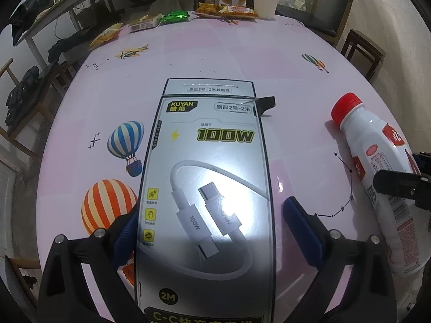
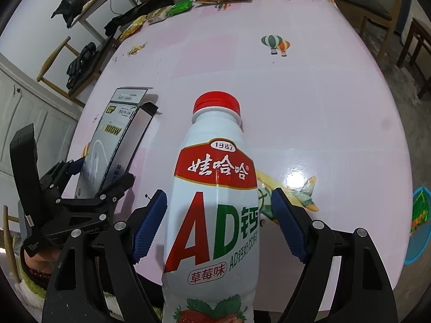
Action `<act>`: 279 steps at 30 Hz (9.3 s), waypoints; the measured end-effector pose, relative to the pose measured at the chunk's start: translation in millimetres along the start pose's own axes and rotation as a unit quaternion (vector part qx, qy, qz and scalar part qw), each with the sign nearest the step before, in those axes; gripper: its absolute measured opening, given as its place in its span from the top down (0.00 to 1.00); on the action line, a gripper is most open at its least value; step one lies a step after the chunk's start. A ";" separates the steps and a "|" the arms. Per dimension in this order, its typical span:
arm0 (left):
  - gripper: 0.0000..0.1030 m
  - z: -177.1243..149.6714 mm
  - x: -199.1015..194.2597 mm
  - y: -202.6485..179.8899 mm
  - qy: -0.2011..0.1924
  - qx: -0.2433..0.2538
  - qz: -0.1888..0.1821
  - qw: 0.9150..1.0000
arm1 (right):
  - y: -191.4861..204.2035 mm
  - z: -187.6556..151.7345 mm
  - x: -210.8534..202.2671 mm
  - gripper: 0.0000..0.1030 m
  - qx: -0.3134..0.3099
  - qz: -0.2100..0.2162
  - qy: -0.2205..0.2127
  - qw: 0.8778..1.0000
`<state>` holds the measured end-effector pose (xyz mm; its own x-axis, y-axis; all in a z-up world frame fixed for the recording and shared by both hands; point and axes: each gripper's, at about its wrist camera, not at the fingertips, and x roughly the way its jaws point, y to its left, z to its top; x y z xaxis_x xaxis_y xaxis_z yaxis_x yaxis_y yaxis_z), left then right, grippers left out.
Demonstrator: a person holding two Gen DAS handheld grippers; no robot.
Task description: Collect trash
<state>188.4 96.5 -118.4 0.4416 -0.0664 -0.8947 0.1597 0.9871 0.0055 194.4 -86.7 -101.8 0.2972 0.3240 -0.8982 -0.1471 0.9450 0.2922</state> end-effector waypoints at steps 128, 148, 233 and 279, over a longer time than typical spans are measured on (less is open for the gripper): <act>0.07 75.1 -63.9 -459.4 0.018 0.249 -0.347 0.904 | -381.9 -324.9 -125.0 0.20 0.533 -0.011 -0.297 0.792; 0.05 -34.0 -178.4 -160.9 -0.164 0.011 -0.185 0.969 | -104.1 -207.0 -179.9 0.08 0.110 -0.200 -0.337 0.913; 0.05 -83.5 -184.0 -187.8 -0.158 0.005 -0.001 0.987 | -75.5 -232.2 -173.8 0.08 0.127 -0.316 -0.255 0.905; 0.05 -83.8 -183.6 -181.4 -0.153 -0.006 0.011 0.988 | -71.8 -231.8 -169.0 0.08 0.125 -0.314 -0.260 0.905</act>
<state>4.4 -58.2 7.4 0.6919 -0.0848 -0.7170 0.1382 0.9903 0.0163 -64.0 -219.8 -47.2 0.6612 -0.3637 -0.6562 0.4035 0.9098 -0.0976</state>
